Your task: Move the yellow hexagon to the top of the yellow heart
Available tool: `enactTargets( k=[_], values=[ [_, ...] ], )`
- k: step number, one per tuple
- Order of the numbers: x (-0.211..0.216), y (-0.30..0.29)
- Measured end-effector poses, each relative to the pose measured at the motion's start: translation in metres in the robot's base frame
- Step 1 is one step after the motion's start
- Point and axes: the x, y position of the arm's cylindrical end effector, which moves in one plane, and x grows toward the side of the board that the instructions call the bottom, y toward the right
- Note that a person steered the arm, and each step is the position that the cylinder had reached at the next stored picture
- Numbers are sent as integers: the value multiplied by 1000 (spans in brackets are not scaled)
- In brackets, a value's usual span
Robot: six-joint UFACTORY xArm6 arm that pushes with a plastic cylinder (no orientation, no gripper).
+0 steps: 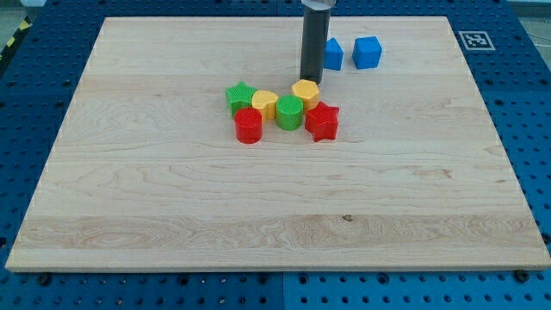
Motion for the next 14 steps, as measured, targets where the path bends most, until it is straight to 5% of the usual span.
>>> enactTargets(
  k=[3, 4, 10, 14],
  values=[
    [1, 46],
    [36, 58],
    [26, -12],
    [-23, 192]
  ],
)
